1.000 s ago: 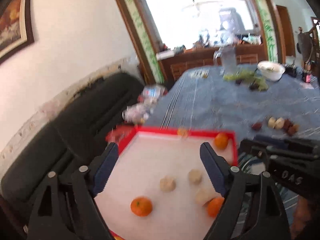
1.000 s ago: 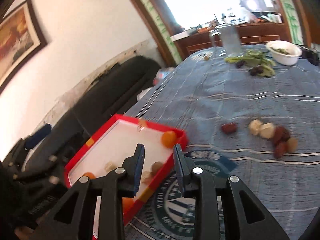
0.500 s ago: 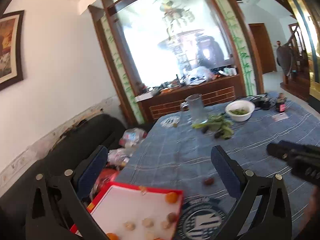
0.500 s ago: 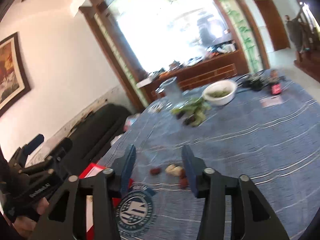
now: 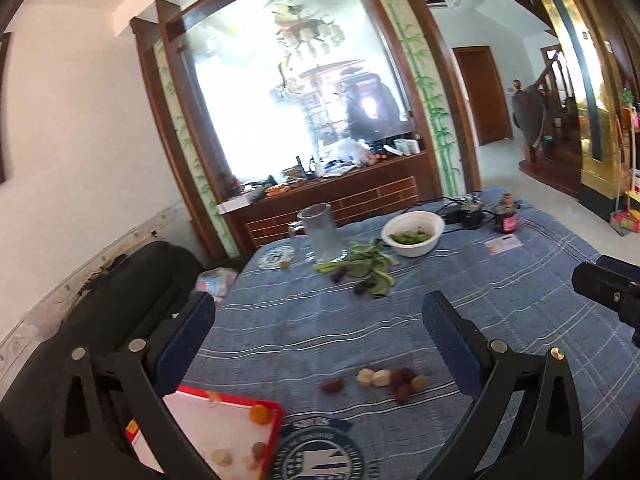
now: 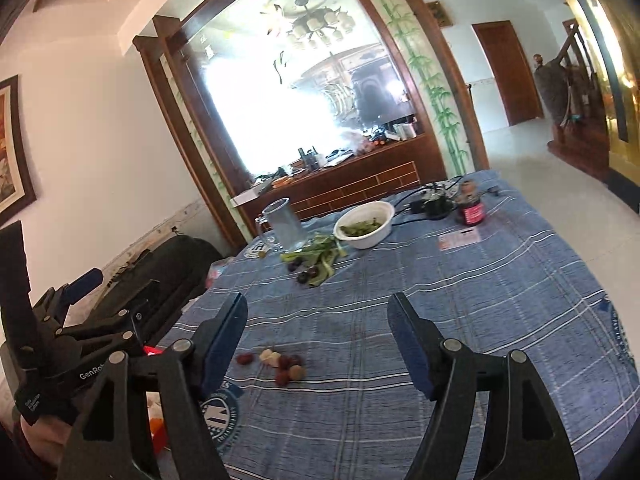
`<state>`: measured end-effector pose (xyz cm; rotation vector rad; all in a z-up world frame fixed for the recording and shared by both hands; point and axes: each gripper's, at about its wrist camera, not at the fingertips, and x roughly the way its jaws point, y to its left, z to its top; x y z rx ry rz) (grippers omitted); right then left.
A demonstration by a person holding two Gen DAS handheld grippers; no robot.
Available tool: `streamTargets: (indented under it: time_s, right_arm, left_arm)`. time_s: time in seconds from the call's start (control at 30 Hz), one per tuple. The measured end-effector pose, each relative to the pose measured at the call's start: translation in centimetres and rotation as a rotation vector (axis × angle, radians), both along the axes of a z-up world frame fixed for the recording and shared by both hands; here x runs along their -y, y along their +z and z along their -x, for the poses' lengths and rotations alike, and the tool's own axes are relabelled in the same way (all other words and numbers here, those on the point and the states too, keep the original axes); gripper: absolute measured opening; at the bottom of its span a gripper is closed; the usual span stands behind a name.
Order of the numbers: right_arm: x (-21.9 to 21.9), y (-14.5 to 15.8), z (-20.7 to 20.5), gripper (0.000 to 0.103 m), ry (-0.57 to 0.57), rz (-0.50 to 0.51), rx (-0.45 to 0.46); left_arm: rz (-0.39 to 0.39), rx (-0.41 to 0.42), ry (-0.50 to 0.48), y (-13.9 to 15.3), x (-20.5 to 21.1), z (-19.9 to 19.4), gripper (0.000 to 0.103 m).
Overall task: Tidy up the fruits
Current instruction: 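Move both open grippers back toward the pile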
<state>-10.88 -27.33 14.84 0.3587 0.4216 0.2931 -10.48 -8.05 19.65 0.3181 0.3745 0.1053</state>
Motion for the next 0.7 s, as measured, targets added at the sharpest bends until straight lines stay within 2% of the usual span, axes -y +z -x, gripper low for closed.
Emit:
streamTargets:
  time_s: [0.33, 0.7]
  right_arm:
    - [1.0, -0.3, -0.4, 0.073, -0.019, 0.018, -0.006]
    - [-0.8, -1.0, -2.2, 0.073, 0.001, 0.053, -0.056]
  left_arm:
    - [-0.014, -0.012, -0.038, -0.2, 2.7, -0.7, 0.103]
    - [0.000, -0.038, -0.042, -1.1, 1.9, -2.0, 0.103]
